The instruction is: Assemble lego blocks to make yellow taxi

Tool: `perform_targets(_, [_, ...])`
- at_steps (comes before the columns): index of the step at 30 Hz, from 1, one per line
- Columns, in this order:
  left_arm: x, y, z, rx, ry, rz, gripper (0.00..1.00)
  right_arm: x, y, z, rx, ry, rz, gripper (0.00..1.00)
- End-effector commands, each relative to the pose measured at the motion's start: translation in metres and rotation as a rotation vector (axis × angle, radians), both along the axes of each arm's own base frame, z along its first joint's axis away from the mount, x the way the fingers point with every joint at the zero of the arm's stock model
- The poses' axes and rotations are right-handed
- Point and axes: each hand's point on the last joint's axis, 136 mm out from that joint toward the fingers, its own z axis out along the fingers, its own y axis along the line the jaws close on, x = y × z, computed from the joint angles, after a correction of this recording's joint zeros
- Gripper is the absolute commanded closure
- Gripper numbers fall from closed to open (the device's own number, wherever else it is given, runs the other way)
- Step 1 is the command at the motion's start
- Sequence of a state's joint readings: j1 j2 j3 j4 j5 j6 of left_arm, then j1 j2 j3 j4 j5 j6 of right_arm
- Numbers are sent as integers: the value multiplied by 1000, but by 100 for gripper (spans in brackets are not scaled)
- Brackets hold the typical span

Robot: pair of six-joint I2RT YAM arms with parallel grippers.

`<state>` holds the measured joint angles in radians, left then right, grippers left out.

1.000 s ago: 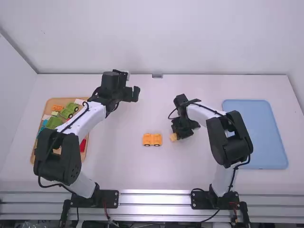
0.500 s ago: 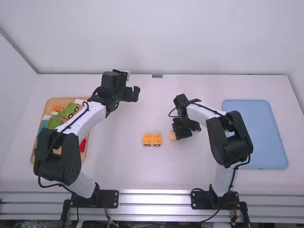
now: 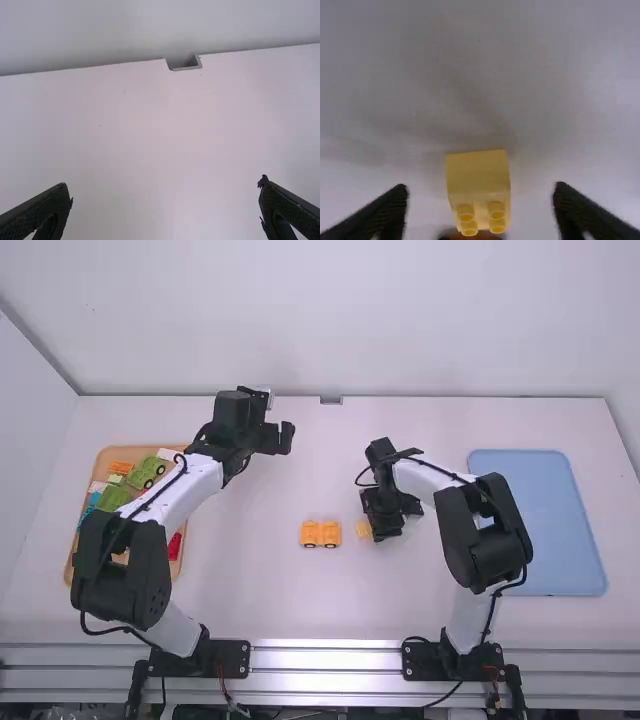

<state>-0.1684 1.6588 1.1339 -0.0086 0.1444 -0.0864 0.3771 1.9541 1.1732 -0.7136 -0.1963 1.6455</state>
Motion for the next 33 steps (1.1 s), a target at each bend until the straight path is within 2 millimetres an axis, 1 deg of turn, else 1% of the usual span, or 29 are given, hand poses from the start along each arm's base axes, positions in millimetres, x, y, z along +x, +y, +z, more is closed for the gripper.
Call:
perform_targets(1, [-1,4,-3,9,5,9,1,3,1,3,-3,-15,17,6])
perform_targets(2, [-1,3,-2,11,4,5,1,5,0,5,10,-20,36,1])
perform_targets(3, [0,4,-2,11,1,8,1,6,0,9,27,-11,43,1])
perform_targets(4, [0,4,-2,11,1,8,1,6,0,9,27,-11,43,1])
perform_targets(5, [0,3,-2,10,-1,5,1,6,-3,17,35,13,30,3])
perform_targets(7, [0,2,-1,11,-4,2,1,11,-11,31,24,29,20,1])
perform_targets(8, [0,1,-1,10,-4,1,1,13,-13,34,24,29,25,1])
perform_targets(11, [1,1,1,9,-13,1,1,31,-22,75,57,3,121,1])
perform_targets(13, [2,1,2,7,-18,1,1,43,-23,96,71,-47,205,1])
perform_targets(14, [2,1,2,7,-20,1,1,52,-23,111,83,-91,286,1])
perform_targets(15, [2,1,3,7,-22,1,1,57,-23,122,90,-123,344,1])
perform_targets(16, [2,1,2,7,-21,1,1,67,-23,143,94,-191,476,1])
perform_targets(17, [2,1,2,7,-19,1,1,72,-23,155,90,-240,583,1])
perform_targets(18, [1,1,1,10,-14,1,1,80,-25,171,69,-310,762,1])
perform_targets(19, [1,1,1,15,-14,-1,1,84,-26,180,48,-346,868,1])
perform_targets(20, [1,4,-1,47,-18,-4,1,96,-29,197,-26,-430,1083,1])
perform_targets(21, [1,6,-1,60,-19,-2,1,101,-30,201,-51,-450,1128,1])
perform_targets(22, [1,9,-3,87,-19,2,1,110,-33,208,-106,-486,1204,1])
perform_targets(23, [-1,19,-9,151,-2,21,1,130,-41,222,-238,-543,1354,1])
perform_targets(24, [-3,26,-12,183,13,51,1,143,-48,233,-341,-568,1470,1])
perform_targets(25, [-3,27,-12,187,15,55,1,146,-48,236,-363,-573,1498,1])
perform_targets(27, [-10,37,-22,221,66,93,1,161,-50,251,-457,-618,1621,1])
perform_targets(28, [-14,39,-27,246,87,85,1,168,-48,257,-492,-645,1684,1])
perform_targets(29, [-15,39,-27,250,90,81,1,170,-47,258,-500,-652,1701,1])
perform_targets(30, [-19,38,-31,282,104,39,1,175,-44,261,-525,-675,1748,1])
perform_targets(31, [-24,32,-36,321,114,-45,1,181,-38,265,-556,-702,1795,1])
perform_targets(32, [-27,29,-38,333,118,-91,1,183,-36,266,-565,-709,1812,1])
perform_targets(33, [-32,21,-41,348,119,-175,1,184,-33,268,-575,-722,1843,1])
